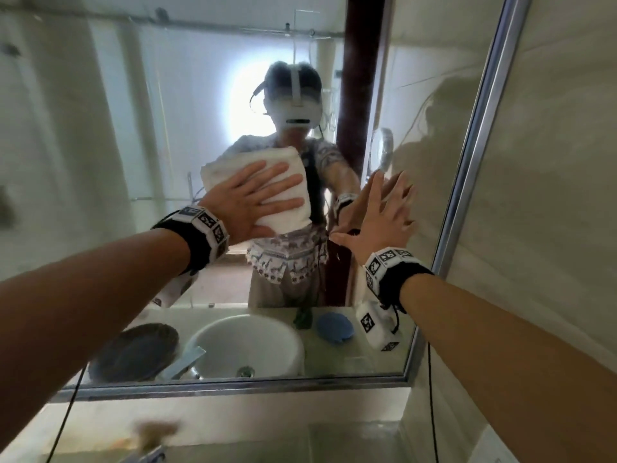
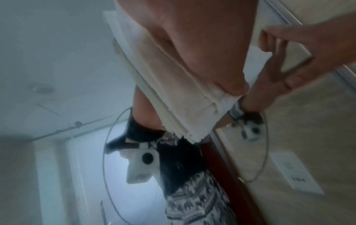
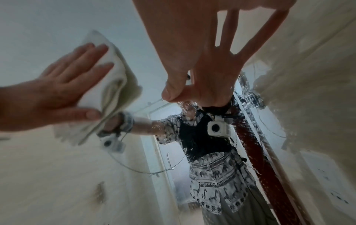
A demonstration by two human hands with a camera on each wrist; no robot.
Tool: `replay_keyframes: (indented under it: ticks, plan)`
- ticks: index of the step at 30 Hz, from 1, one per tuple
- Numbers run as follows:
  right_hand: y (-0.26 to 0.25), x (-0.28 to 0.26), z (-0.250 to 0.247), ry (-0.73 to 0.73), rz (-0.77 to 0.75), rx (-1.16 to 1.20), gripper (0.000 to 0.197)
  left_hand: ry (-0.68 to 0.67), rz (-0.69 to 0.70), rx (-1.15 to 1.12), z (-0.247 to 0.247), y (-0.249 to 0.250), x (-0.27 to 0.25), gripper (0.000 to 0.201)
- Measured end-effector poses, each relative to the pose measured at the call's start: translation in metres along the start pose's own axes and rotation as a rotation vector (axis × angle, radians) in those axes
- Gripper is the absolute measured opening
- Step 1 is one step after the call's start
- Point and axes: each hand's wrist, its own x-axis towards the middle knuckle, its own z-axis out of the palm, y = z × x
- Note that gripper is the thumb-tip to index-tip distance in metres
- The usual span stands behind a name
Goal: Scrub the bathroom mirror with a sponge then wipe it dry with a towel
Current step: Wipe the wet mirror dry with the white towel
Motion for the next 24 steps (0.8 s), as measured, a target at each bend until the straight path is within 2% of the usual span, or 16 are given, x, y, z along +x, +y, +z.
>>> replay_keyframes:
  ticks: [4, 6, 9, 11, 15, 17, 24]
  plan:
    - [0.001, -0.001, -0.001, 0.001, -0.015, -0.027, 0.144, -0.032, -0.090, 0.030, -0.022, -0.017, 0.034, 0.081]
    - [0.002, -0.001, -0.001, 0.000, -0.025, -0.027, 0.143, -0.007, -0.181, -0.044, -0.027, -0.002, 0.054, 0.079]
    - [0.005, -0.001, -0.002, -0.005, -0.043, -0.017, 0.138, 0.052, -0.390, -0.185, -0.028, 0.034, 0.081, 0.079]
    - [0.011, -0.001, -0.003, 0.003, -0.056, 0.030, 0.129, 0.069, -0.457, -0.225, -0.027, 0.057, 0.095, 0.081]
    - [0.038, -0.001, -0.008, 0.151, -0.141, 0.152, 0.108, 0.104, -0.364, -0.202, -0.020, 0.091, 0.113, 0.081]
    - [0.053, 0.000, -0.016, 0.180, -0.167, 0.150, 0.104, 0.122, -0.321, -0.202, -0.019, 0.100, 0.117, 0.079]
    - [0.092, 0.016, -0.028, 0.029, -0.157, 0.019, 0.128, 0.076, -0.230, -0.173, -0.018, 0.105, 0.113, 0.083]
